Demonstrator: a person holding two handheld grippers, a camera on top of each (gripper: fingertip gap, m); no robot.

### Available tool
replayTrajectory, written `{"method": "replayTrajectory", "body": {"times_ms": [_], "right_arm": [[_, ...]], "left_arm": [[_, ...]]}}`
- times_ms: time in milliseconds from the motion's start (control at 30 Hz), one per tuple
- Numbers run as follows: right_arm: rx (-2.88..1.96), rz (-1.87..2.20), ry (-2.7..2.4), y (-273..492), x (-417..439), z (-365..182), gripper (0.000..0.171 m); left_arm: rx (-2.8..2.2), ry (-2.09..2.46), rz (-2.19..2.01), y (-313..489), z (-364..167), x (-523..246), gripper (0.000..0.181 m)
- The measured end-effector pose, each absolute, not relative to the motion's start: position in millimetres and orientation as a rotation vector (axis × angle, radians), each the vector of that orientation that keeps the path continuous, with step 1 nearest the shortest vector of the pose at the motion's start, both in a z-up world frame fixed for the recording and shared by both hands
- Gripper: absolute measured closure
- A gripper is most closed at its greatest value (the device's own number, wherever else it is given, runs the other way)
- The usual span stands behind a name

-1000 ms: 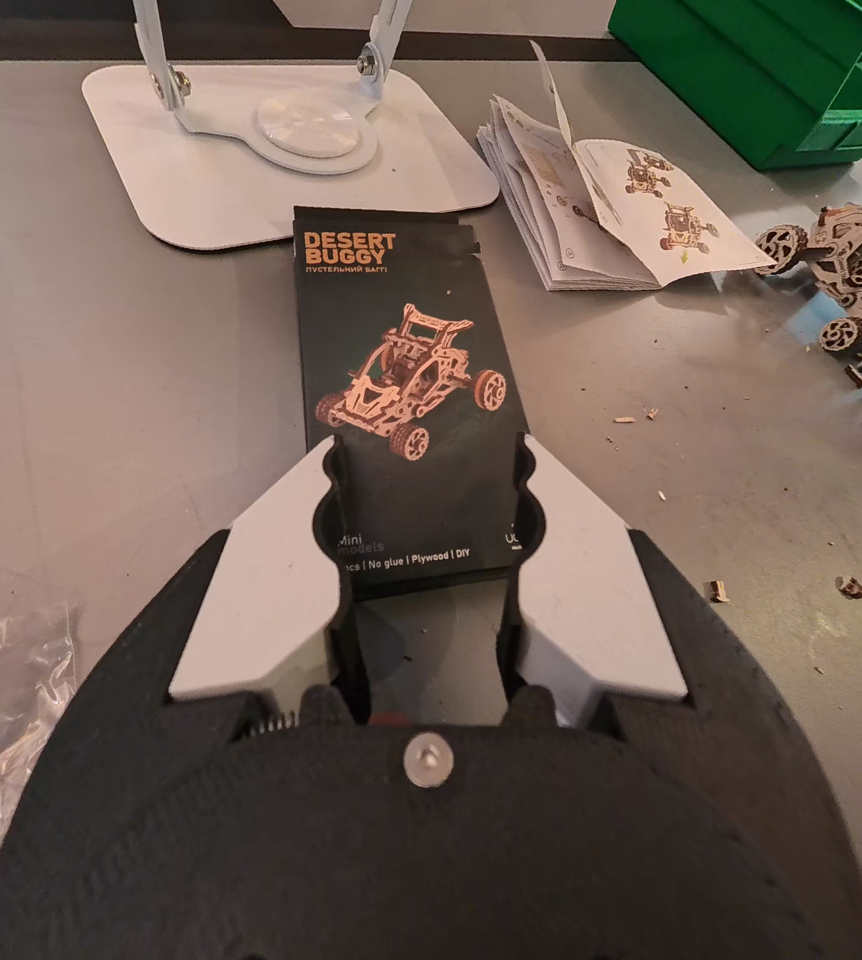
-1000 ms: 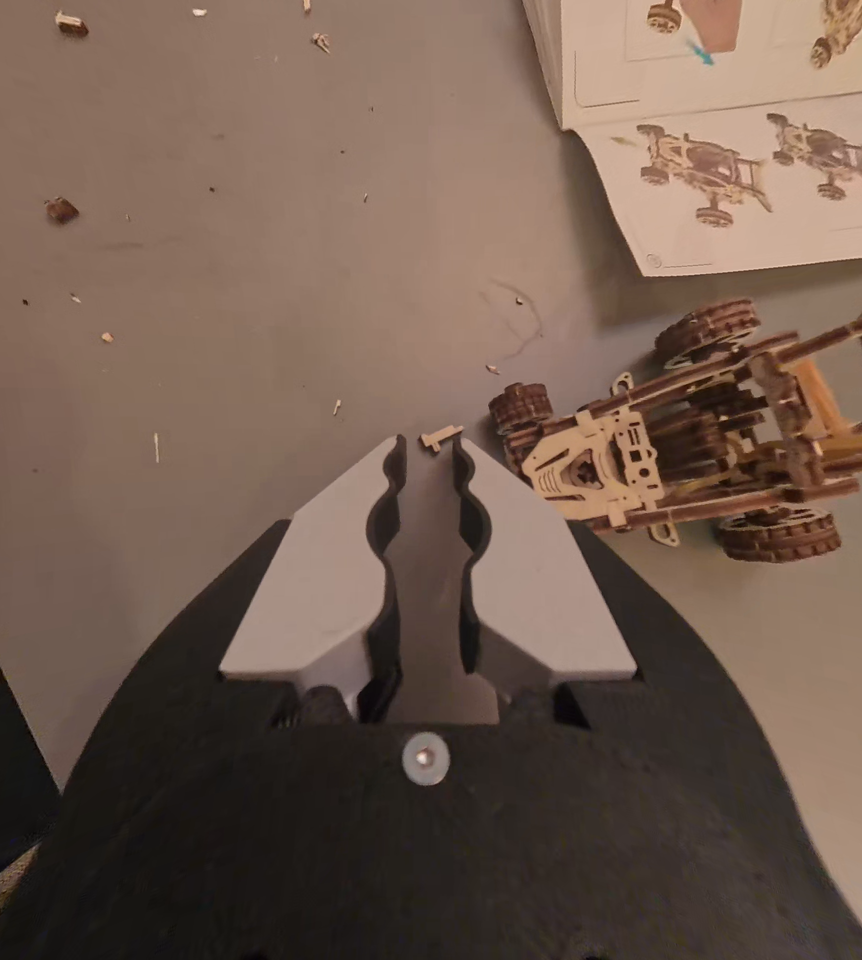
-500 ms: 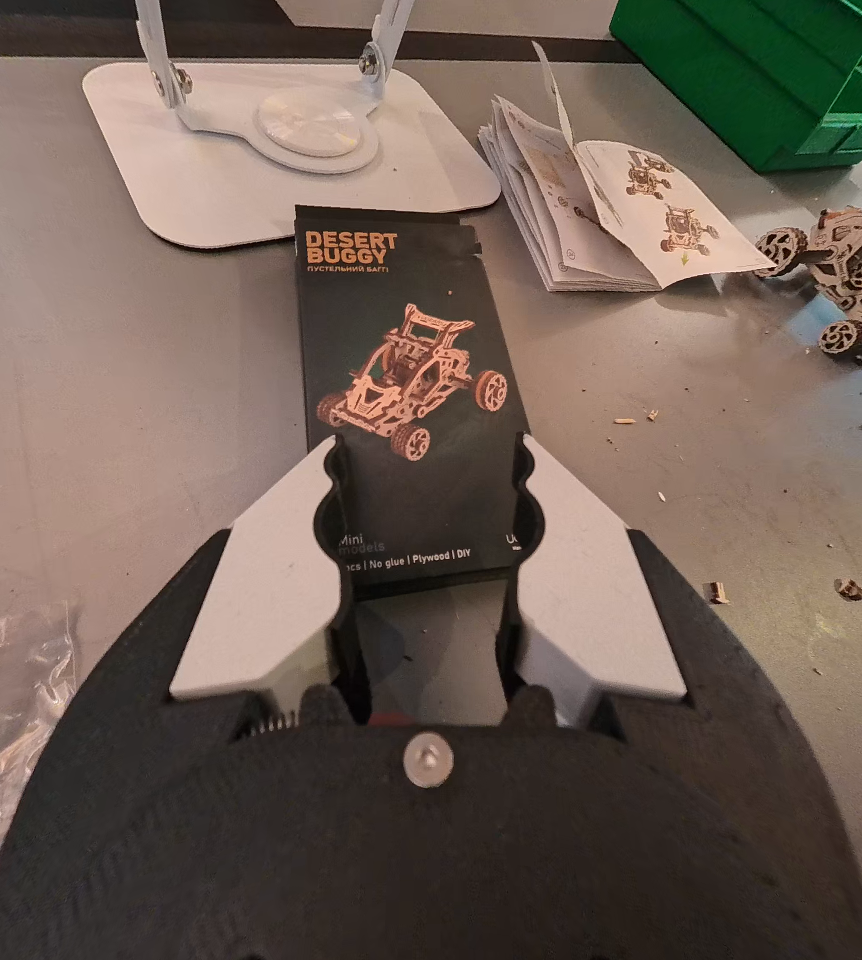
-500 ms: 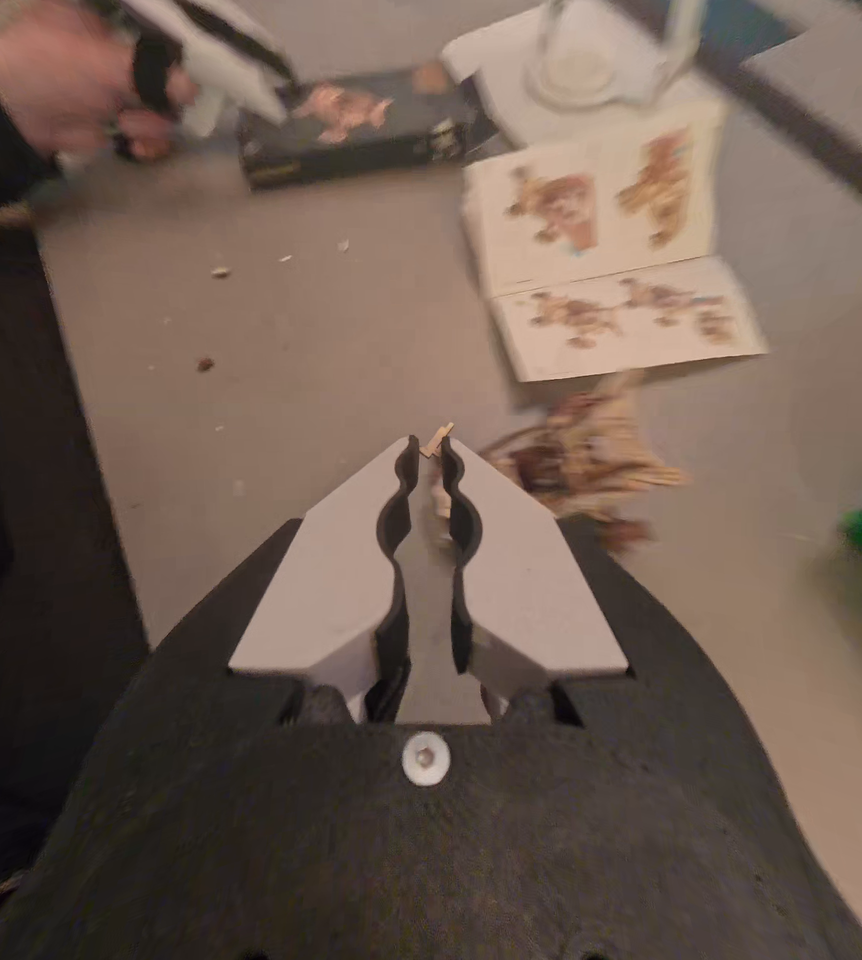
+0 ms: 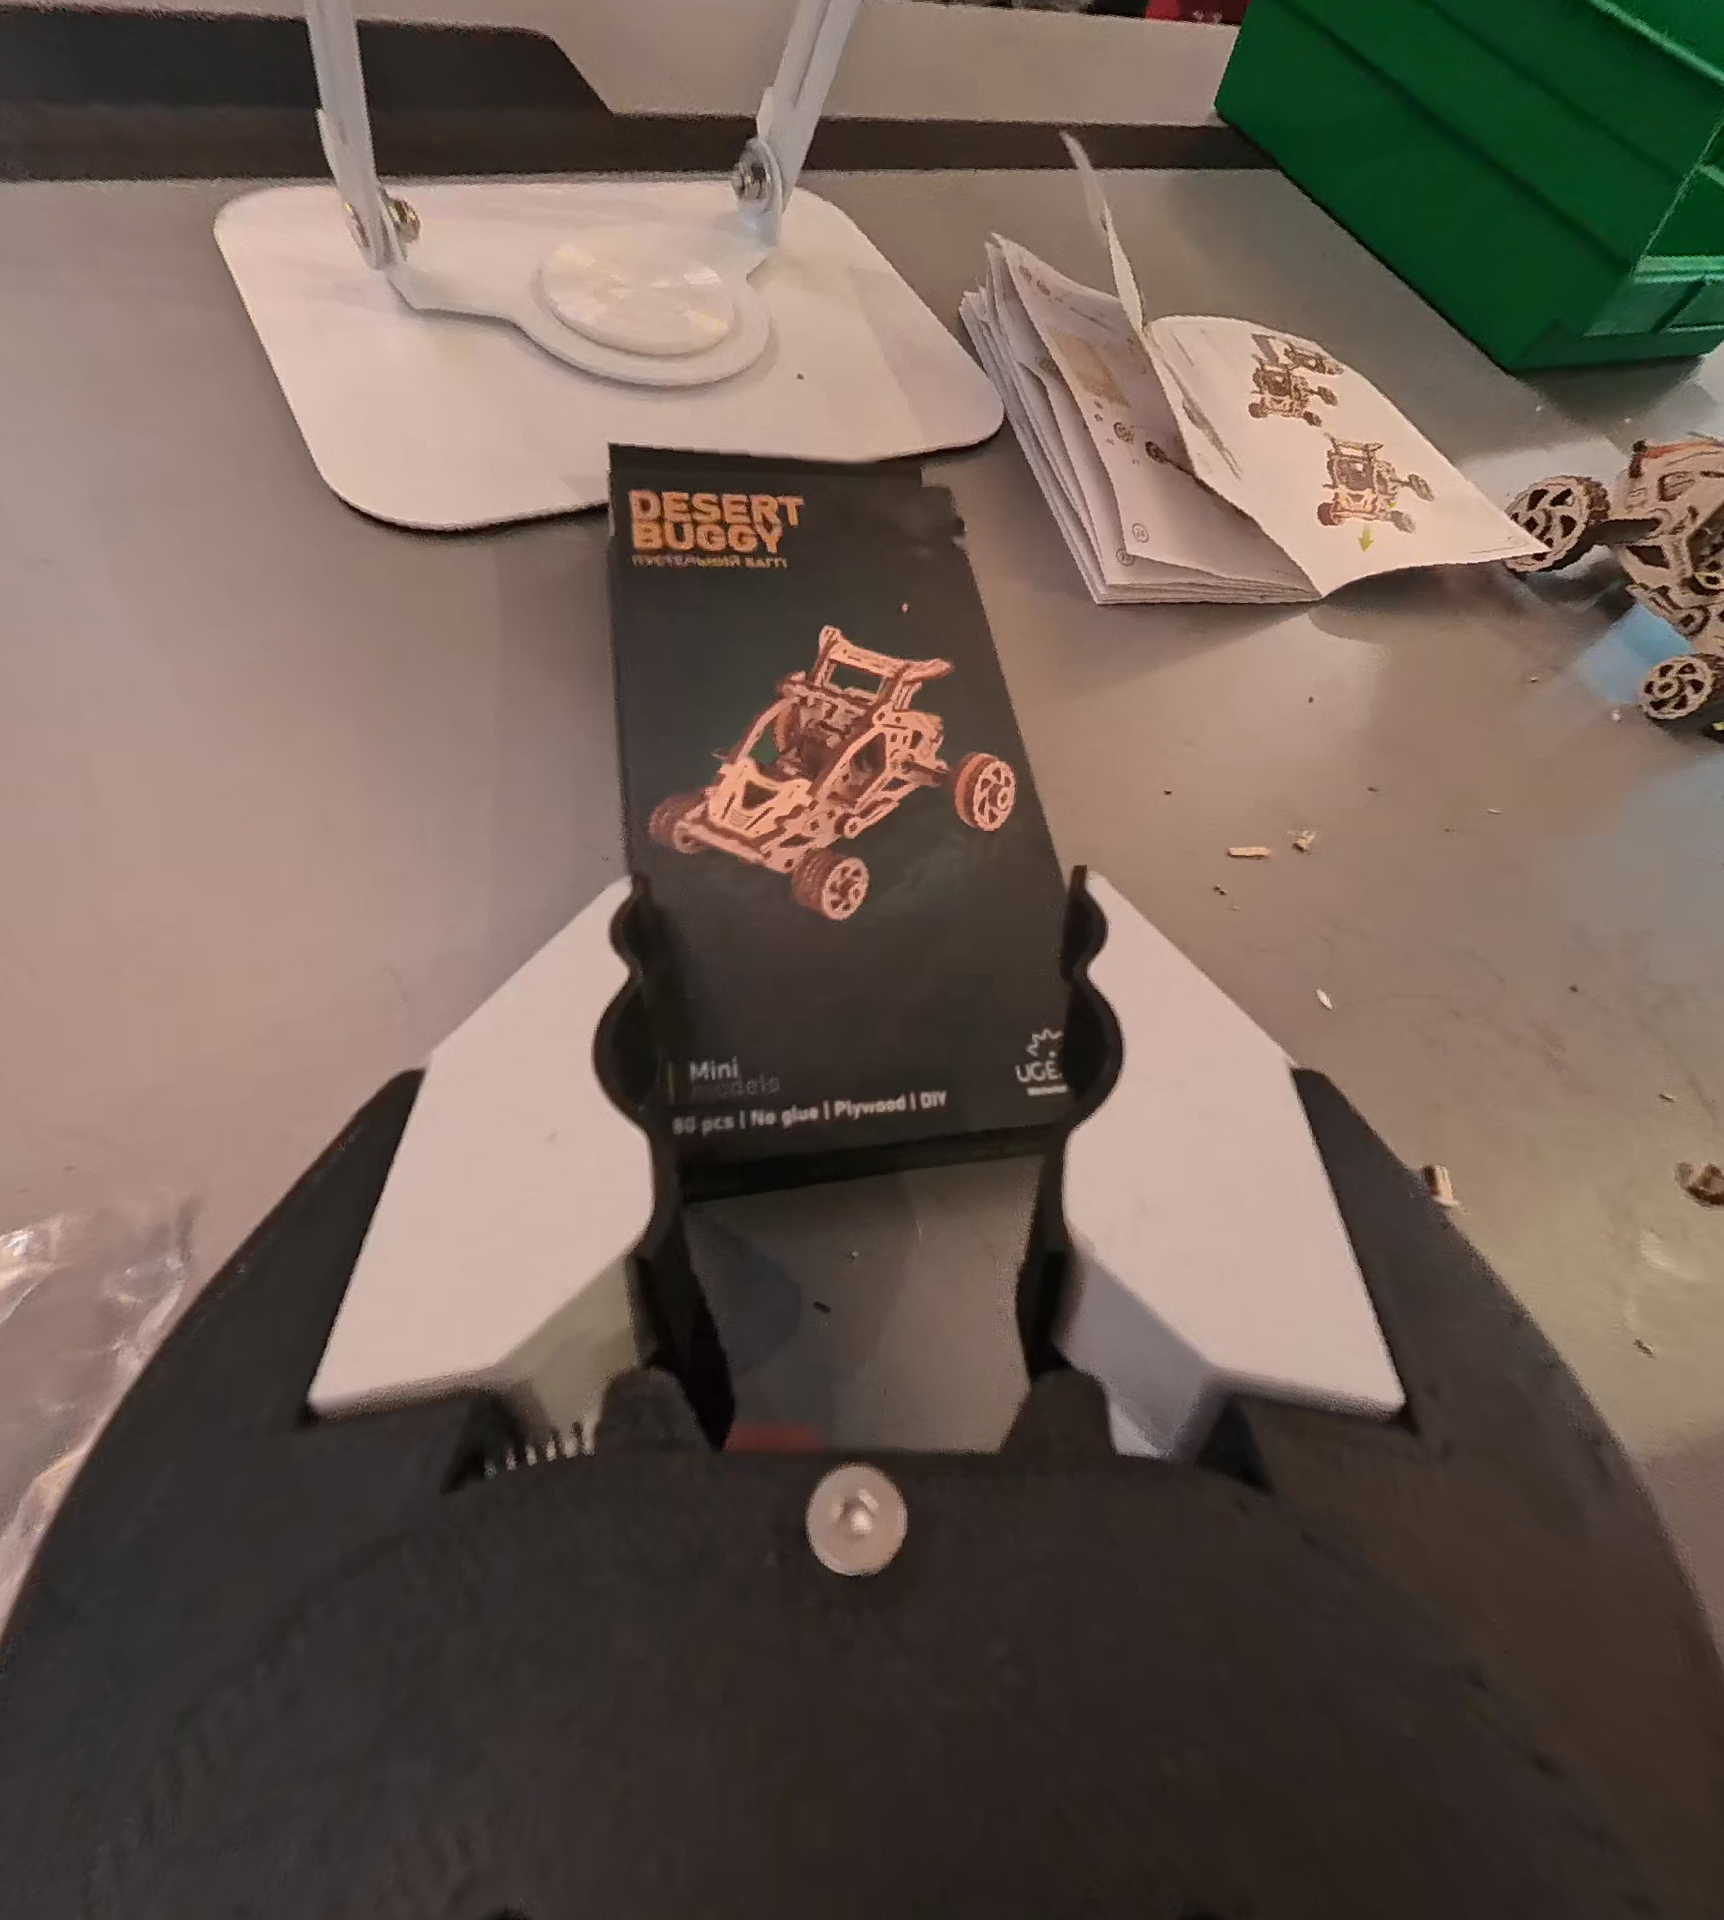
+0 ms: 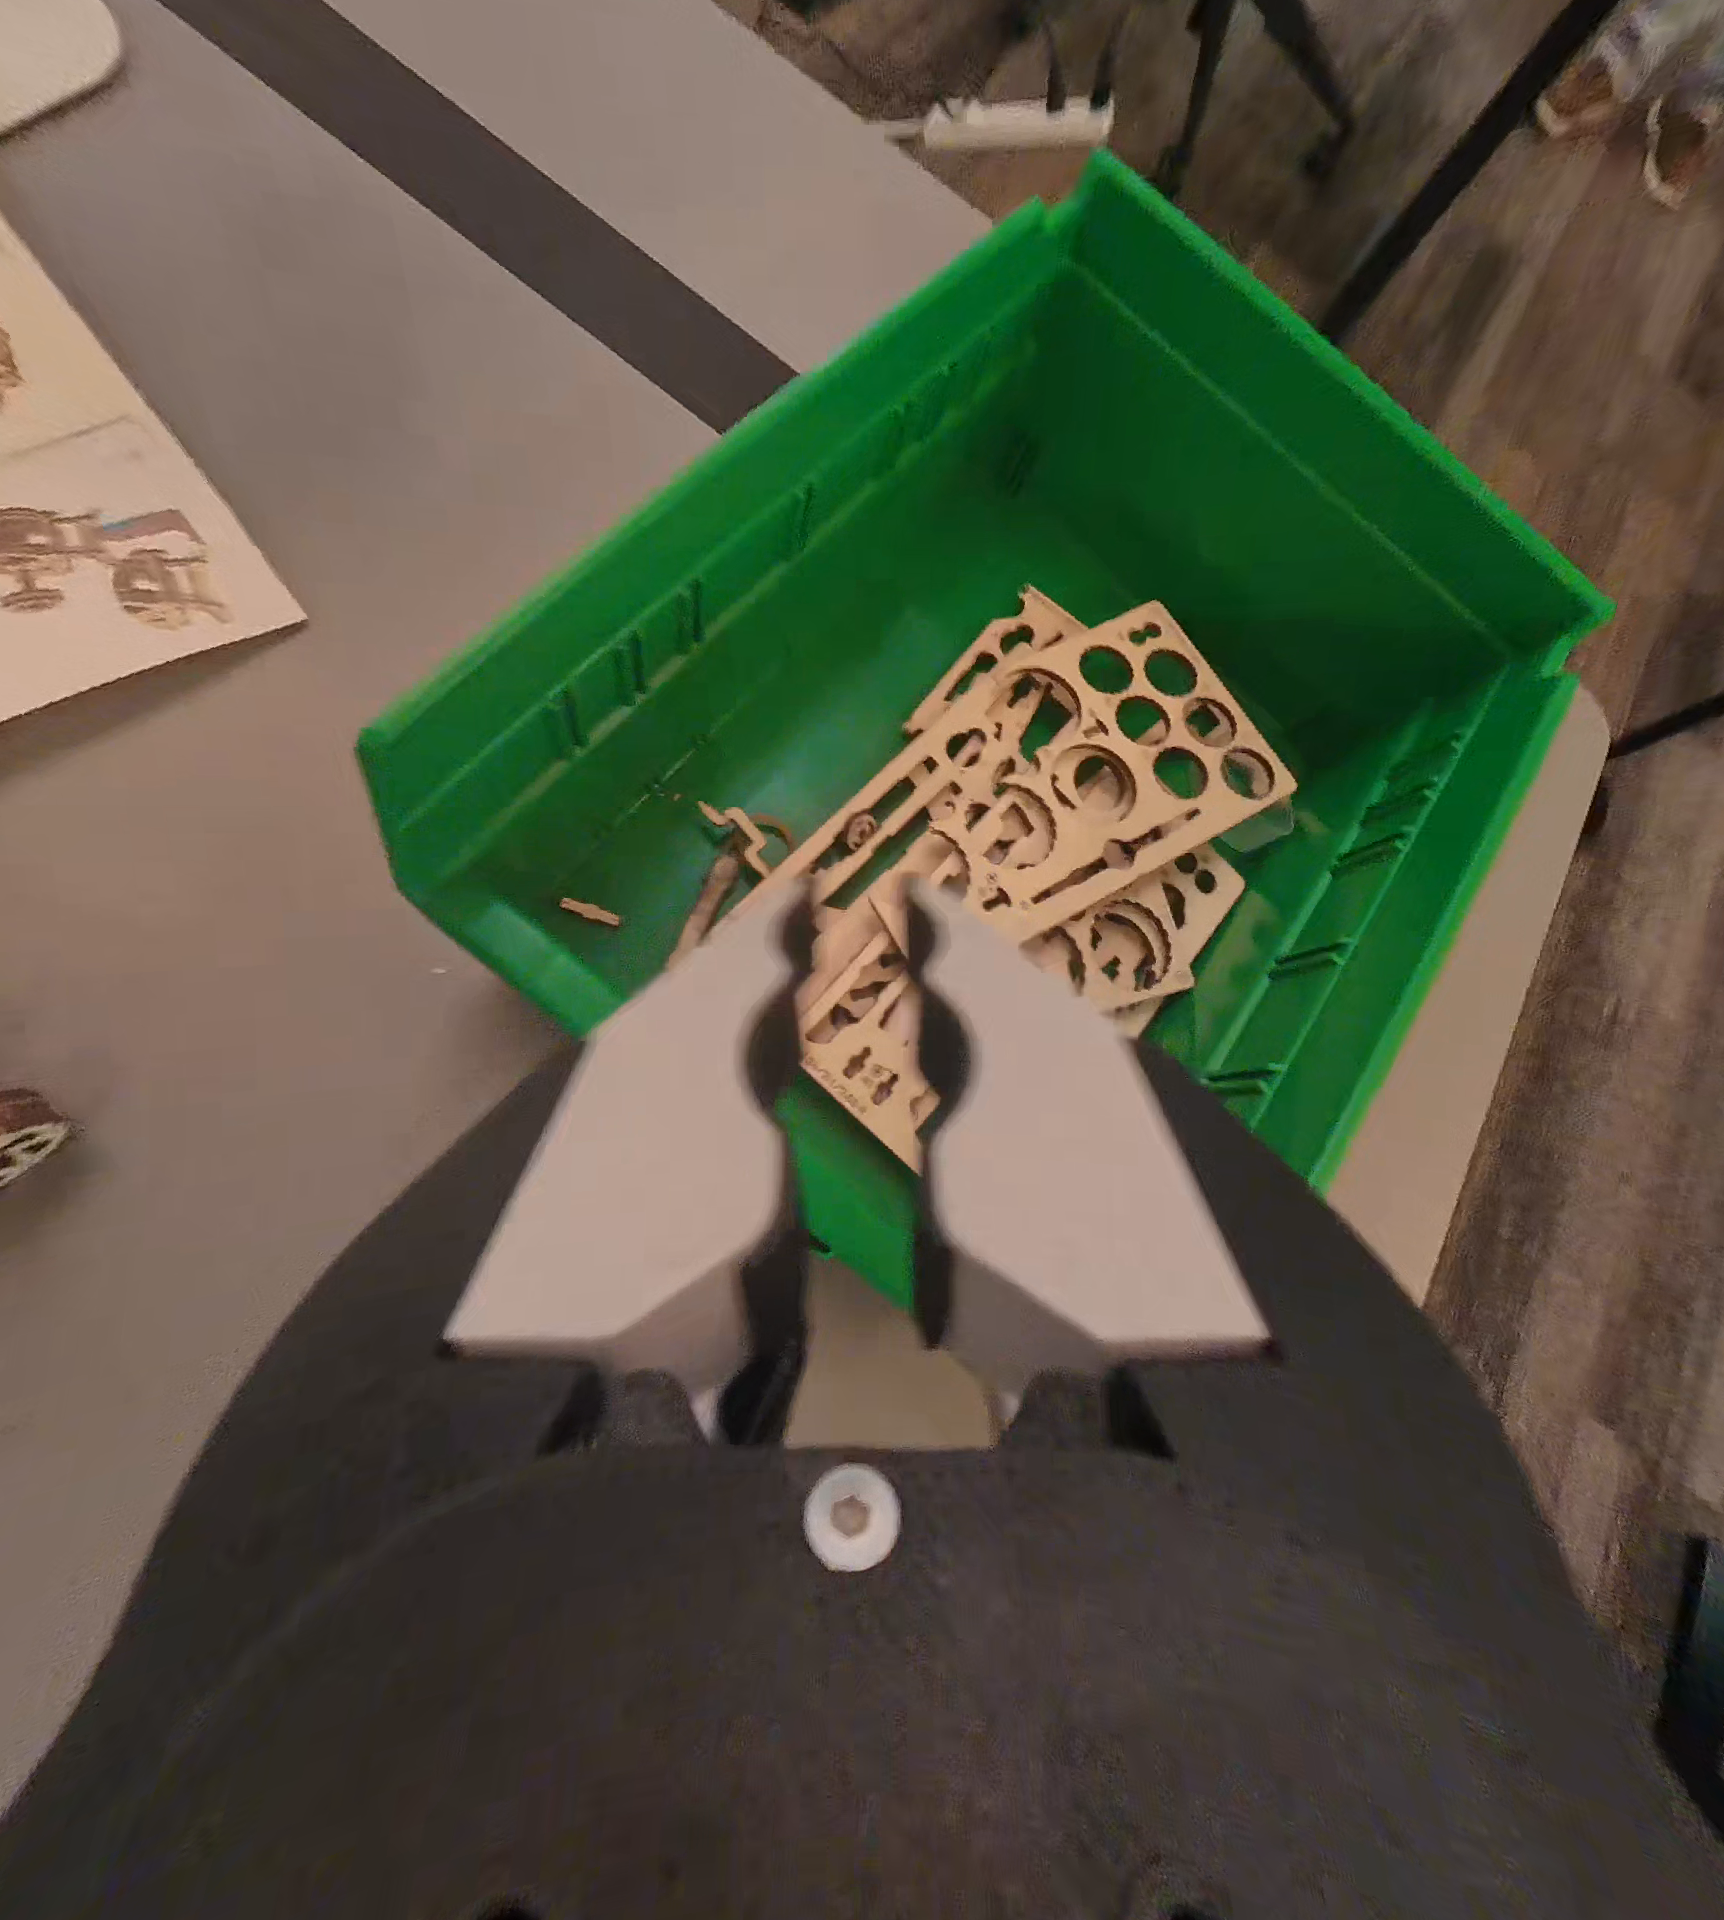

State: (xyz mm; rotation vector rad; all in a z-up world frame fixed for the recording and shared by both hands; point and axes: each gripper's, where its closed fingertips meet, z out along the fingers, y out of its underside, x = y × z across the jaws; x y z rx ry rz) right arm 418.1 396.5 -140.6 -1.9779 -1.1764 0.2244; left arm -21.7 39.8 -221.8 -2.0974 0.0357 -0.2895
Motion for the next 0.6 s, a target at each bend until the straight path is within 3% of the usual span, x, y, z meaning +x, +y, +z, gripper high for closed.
{"method": "replayTrajectory", "body": {"times_ms": [33, 200, 300, 600], "right_arm": [[-1.945, 0.228, -1.190, 390, 417, -139, 0.171], [-1.857, 0.512, -1.349, 298, 390, -136, 0.164], [-1.815, 0.753, -1.492, 217, 365, -151, 0.161], [-1.886, 1.004, -1.486, 155, 348, -212, 0.160]], "left_arm": [[-2.078, 0.044, -0.260, 38, -217, -22, 0.104], [-1.966, 0.300, -0.052, 43, -158, 21, 0.106], [-1.924, 0.448, -0.213, 59, -143, 86, 0.109], [-1.944, 0.841, -0.571, 110, -185, 241, 0.110]]}}
